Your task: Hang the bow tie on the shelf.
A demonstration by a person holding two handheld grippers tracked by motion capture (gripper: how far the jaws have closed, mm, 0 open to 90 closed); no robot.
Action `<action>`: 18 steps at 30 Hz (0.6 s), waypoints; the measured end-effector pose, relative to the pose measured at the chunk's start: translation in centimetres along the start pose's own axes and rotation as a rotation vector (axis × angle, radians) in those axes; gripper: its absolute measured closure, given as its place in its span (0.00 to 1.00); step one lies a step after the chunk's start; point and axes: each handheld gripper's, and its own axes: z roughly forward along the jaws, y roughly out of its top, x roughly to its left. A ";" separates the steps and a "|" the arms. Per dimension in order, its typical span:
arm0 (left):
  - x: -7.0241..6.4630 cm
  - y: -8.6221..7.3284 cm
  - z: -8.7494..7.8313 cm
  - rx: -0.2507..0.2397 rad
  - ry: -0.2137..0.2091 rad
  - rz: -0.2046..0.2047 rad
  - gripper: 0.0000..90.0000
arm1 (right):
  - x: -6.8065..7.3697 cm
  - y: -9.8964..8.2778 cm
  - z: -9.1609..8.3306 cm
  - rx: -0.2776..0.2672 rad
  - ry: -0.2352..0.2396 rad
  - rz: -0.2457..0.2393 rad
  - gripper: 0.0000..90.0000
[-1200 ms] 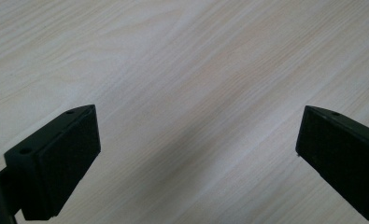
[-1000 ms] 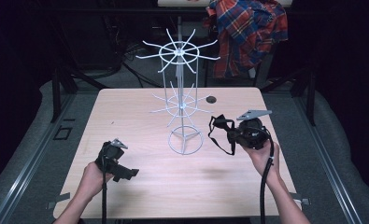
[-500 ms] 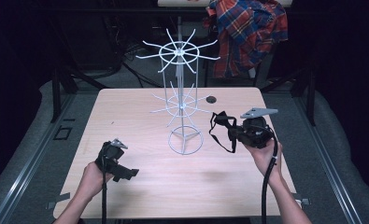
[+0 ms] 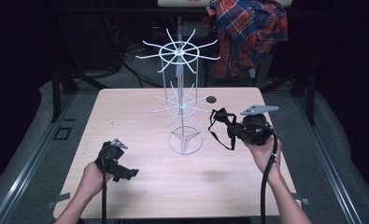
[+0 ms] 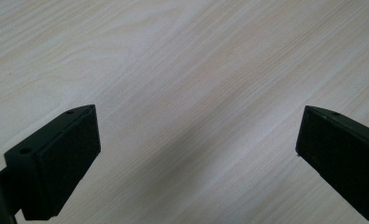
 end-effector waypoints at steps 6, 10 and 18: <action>0.0 0.0 0.0 -0.001 -0.001 -0.001 0.00 | -0.4 0.1 0.4 -0.001 0.001 0.015 0.91; 0.1 0.0 0.0 0.001 -0.002 -0.002 0.00 | -0.5 0.3 0.8 0.011 0.011 0.011 0.91; 0.1 0.0 0.1 -0.004 0.002 -0.004 0.00 | -0.8 0.7 1.4 0.025 0.028 0.021 0.91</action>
